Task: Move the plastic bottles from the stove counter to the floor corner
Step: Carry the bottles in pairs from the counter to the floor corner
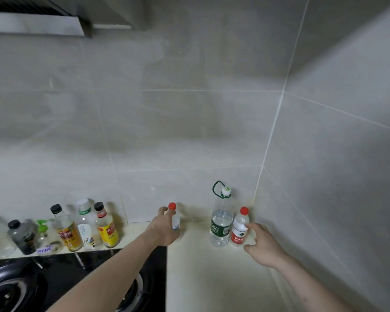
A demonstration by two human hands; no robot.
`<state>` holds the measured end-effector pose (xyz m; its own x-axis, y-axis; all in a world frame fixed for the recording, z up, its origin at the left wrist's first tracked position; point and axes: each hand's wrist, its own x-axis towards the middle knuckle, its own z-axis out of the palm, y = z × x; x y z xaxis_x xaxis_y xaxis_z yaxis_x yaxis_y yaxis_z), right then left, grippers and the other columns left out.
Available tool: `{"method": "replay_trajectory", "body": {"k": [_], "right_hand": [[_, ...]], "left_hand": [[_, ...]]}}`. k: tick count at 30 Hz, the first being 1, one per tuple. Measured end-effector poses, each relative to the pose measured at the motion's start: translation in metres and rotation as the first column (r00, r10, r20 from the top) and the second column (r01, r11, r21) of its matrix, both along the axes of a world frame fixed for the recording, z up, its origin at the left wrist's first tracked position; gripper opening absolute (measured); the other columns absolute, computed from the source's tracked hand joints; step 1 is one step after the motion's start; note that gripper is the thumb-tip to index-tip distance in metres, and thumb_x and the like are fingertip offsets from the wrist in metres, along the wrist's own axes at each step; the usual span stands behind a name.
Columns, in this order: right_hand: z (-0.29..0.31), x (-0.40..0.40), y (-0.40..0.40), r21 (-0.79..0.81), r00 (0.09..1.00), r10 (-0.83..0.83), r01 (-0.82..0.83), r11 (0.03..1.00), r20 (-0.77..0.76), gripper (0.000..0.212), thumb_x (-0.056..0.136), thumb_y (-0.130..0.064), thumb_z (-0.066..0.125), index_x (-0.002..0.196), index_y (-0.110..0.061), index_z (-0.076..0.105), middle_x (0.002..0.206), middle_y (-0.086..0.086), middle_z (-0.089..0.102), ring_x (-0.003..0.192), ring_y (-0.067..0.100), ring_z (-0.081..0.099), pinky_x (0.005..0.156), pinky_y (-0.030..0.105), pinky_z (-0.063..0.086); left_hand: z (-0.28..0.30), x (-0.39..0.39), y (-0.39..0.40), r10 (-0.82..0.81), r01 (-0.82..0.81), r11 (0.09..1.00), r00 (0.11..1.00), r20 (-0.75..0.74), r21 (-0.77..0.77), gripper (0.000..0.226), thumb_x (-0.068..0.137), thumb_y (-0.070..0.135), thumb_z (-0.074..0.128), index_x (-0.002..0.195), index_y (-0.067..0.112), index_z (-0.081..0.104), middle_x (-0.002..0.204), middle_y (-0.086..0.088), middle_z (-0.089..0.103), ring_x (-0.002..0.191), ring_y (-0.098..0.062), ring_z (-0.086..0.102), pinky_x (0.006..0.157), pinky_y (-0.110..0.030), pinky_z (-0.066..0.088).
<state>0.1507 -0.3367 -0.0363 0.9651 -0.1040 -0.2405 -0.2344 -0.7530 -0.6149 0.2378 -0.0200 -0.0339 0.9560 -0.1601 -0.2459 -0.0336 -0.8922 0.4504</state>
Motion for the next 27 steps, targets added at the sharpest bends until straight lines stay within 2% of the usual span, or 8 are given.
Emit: {"method": "replay_trajectory", "body": {"k": [5, 8, 11, 15, 19, 21, 24, 27], "right_hand": [[-0.008, 0.042, -0.015, -0.035, 1.000, 0.007, -0.008, 0.999, -0.021, 0.079, 0.074, -0.037, 0.070, 0.148, -0.031, 0.043, 0.147, -0.002, 0.039, 0.139, 0.021, 0.046, 0.109, 0.030, 0.043], [-0.009, 0.064, -0.018, -0.060, 0.999, 0.008, -0.011, 0.998, -0.048, 0.086, 0.079, -0.020, 0.066, 0.157, -0.029, 0.030, 0.155, -0.001, 0.028, 0.142, 0.022, 0.043, 0.108, 0.028, 0.044], [-0.014, 0.086, -0.018, -0.120, 0.998, 0.021, -0.028, 0.992, -0.059, 0.080, 0.085, -0.013, 0.060, 0.158, -0.020, 0.027, 0.162, 0.003, 0.021, 0.148, 0.024, 0.036, 0.117, 0.029, 0.036], [-0.026, 0.113, -0.019, -0.223, 0.996, 0.057, -0.071, 0.972, -0.073, 0.078, 0.092, -0.019, 0.057, 0.161, -0.014, 0.021, 0.167, 0.001, 0.019, 0.154, 0.021, 0.024, 0.123, 0.031, 0.027], [-0.036, 0.126, -0.019, -0.335, 0.996, 0.066, -0.083, 0.938, -0.062, 0.074, 0.094, -0.022, 0.054, 0.160, -0.014, 0.022, 0.166, 0.001, 0.022, 0.154, 0.023, 0.024, 0.124, 0.032, 0.025], [-0.037, 0.129, -0.019, -0.355, 0.998, 0.056, -0.067, 0.933, -0.040, 0.069, 0.092, -0.018, 0.056, 0.156, -0.015, 0.031, 0.161, 0.002, 0.031, 0.149, 0.025, 0.033, 0.120, 0.032, 0.032], [-0.039, 0.130, -0.019, -0.339, 0.998, 0.047, -0.056, 0.939, -0.034, 0.050, 0.088, -0.014, 0.060, 0.137, -0.019, 0.052, 0.141, 0.003, 0.051, 0.131, 0.026, 0.052, 0.107, 0.034, 0.045], [-0.046, 0.121, -0.020, -0.359, 0.999, 0.031, -0.042, 0.932, -0.035, 0.025, 0.085, -0.021, 0.062, 0.110, -0.021, 0.064, 0.122, 0.004, 0.060, 0.116, 0.025, 0.062, 0.095, 0.031, 0.051]], "left_hand": [[-0.012, 0.033, -0.011, 0.001, 0.000, 0.992, 1.000, -0.009, 0.123, 0.081, 0.087, 0.033, 0.066, 0.154, 0.023, 0.020, 0.161, -0.002, 0.003, 0.123, -0.034, 0.057, 0.101, -0.039, 0.049], [-0.017, 0.051, -0.014, -0.010, 0.013, 0.983, 1.000, -0.014, 0.183, 0.075, 0.089, 0.028, 0.064, 0.153, 0.021, 0.024, 0.164, -0.002, 0.001, 0.128, -0.035, 0.053, 0.102, -0.039, 0.048], [-0.023, 0.064, -0.015, -0.028, 0.036, 0.971, 0.999, -0.036, 0.238, 0.075, 0.090, 0.028, 0.062, 0.153, 0.020, 0.023, 0.167, -0.001, -0.001, 0.134, -0.035, 0.047, 0.105, -0.039, 0.046], [-0.033, 0.074, -0.013, -0.052, 0.067, 0.951, 0.997, -0.058, 0.302, 0.079, 0.095, 0.024, 0.058, 0.159, 0.022, 0.012, 0.168, 0.005, -0.008, 0.141, -0.033, 0.040, 0.110, -0.037, 0.040], [-0.045, 0.082, -0.011, -0.041, 0.059, 0.953, 0.997, -0.068, 0.296, 0.084, 0.094, 0.014, 0.055, 0.161, 0.024, 0.004, 0.168, 0.009, -0.004, 0.142, -0.029, 0.039, 0.110, -0.037, 0.042], [-0.048, 0.085, -0.014, -0.030, 0.037, 0.953, 0.999, -0.026, 0.300, 0.082, 0.091, 0.009, 0.057, 0.158, 0.024, 0.013, 0.164, 0.006, 0.010, 0.131, -0.029, 0.049, 0.100, -0.035, 0.049], [-0.050, 0.085, -0.021, 0.002, -0.014, 0.957, 0.999, 0.044, 0.289, 0.065, 0.089, 0.004, 0.058, 0.145, 0.025, 0.035, 0.142, 0.002, 0.032, 0.109, -0.028, 0.059, 0.081, -0.035, 0.053], [-0.056, 0.079, -0.028, 0.026, -0.035, 0.965, 0.999, 0.038, 0.260, 0.035, 0.092, 0.008, 0.059, 0.123, 0.023, 0.055, 0.122, 0.001, 0.041, 0.098, -0.025, 0.060, 0.081, -0.036, 0.054]]}}
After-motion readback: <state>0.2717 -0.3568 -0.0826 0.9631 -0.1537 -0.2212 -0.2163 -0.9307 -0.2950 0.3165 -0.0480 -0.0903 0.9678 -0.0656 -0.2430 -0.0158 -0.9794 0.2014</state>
